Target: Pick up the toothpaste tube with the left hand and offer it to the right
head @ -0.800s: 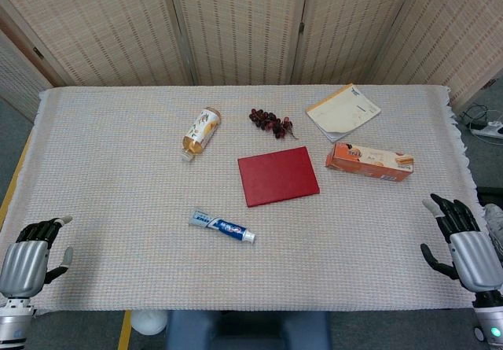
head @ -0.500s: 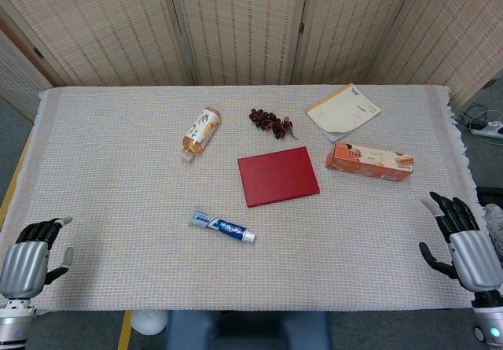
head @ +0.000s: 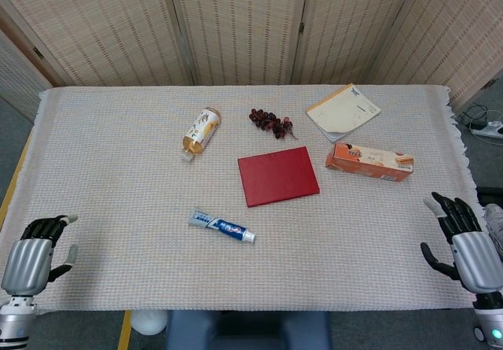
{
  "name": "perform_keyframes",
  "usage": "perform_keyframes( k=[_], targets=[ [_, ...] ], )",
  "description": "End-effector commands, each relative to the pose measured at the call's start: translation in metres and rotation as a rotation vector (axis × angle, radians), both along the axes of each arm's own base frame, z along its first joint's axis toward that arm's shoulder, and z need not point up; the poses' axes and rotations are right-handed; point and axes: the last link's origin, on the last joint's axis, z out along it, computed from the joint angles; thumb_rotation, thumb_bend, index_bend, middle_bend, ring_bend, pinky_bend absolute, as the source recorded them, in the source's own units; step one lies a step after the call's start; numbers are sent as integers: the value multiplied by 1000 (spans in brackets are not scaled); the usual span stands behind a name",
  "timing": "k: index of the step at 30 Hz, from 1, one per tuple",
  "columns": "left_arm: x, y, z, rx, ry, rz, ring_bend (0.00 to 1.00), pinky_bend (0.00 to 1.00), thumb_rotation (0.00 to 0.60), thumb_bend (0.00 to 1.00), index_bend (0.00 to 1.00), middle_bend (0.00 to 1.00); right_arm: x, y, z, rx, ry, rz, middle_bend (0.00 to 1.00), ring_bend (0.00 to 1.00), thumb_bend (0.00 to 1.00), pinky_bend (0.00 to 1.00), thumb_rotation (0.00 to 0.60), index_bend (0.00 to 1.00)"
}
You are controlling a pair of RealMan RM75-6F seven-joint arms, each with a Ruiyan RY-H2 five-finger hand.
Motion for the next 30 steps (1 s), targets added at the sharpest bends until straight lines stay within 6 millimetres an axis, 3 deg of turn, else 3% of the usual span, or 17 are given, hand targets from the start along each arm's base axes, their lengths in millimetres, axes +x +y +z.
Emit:
perform_keyframes(
  k=[1,8,17,30],
  targets=[
    [12,15,-8,-41,-6,-75,266,224,600,504,272,287,1,-1,0,0,0,1,63,67,460,0,600,0],
    [53,57,-32,-157,-24,-280,266,217,600,503,291,287,4,-4,-1,9,8,11,63,65,459,0,600,0],
    [104,94,-91,-371,121,-459,210,169,600,340,222,240,5,-4,0,6,9,10,63,67,459,0,600,0],
    [144,116,-163,-489,233,-529,185,163,600,337,188,197,-1,-5,0,8,6,-18,63,66,459,0,600,0]
  ],
)
